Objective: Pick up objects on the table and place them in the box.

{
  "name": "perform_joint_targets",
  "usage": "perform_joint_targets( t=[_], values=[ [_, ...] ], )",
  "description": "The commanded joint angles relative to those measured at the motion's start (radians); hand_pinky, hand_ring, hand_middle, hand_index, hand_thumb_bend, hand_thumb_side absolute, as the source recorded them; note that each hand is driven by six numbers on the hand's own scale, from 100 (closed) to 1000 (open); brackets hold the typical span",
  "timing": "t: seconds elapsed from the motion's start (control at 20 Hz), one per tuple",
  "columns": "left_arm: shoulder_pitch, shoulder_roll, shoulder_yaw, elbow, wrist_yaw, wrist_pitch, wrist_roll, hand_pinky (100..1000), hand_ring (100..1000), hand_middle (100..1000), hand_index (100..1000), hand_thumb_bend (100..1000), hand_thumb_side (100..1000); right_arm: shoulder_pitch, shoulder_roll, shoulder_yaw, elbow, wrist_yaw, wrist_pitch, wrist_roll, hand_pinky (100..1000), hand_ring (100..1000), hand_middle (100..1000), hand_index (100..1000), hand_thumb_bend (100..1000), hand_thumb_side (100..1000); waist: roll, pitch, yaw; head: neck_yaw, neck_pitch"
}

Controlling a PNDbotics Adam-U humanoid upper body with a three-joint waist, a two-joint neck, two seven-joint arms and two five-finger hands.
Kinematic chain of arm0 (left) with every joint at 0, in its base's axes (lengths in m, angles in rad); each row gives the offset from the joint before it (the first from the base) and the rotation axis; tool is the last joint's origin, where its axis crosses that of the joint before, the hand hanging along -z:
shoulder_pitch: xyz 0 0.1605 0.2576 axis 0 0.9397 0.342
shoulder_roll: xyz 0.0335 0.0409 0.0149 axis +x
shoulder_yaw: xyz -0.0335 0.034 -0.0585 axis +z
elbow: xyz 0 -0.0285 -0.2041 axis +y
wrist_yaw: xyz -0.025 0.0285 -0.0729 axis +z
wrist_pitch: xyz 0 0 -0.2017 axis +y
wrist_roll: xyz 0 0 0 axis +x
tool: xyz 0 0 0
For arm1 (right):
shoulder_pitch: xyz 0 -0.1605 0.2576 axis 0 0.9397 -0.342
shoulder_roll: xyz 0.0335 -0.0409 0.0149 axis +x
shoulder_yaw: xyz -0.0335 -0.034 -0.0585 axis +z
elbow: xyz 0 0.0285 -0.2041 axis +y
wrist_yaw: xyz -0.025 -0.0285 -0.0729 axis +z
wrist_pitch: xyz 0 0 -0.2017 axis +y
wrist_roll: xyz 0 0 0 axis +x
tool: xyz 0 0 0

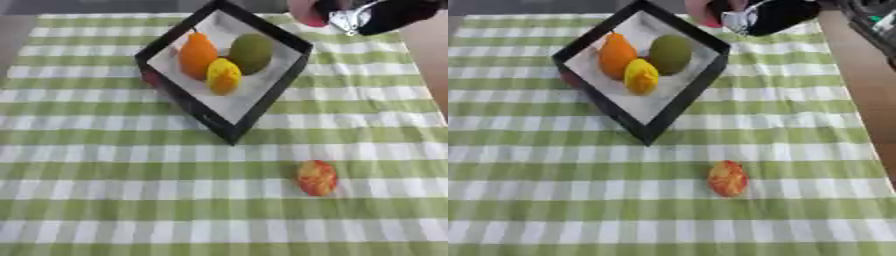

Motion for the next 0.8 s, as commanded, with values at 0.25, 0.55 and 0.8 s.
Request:
perform_joint_targets(
  t=[0.25,0.55,0.8],
  values=[
    [-0.018,0.024,0.016,-0.024,-0.011,-0.002,0.014,781,691,654,772,263,426,-0.185,0.175,0.054,0.171,0.065,-0.029,0.055,778,603,494,639,179,301,-0.011,-0.037,0.014,-0.013,0.000],
    [-0.020,0.023,0.017,-0.027,-0.011,-0.003,0.025,786,694,656,772,272,430,-0.220,0.336,0.085,0.336,0.139,-0.061,0.095,773,603,497,640,114,303,-0.013,-0.032,0.025,-0.021,-0.008],
    [-0.030,0.020,0.014,-0.030,-0.010,-0.008,0.025,786,694,634,772,274,429,-0.197,0.425,0.085,0.467,0.212,-0.119,0.097,770,605,500,644,100,302,-0.013,-0.025,0.039,-0.032,-0.015]
  ],
)
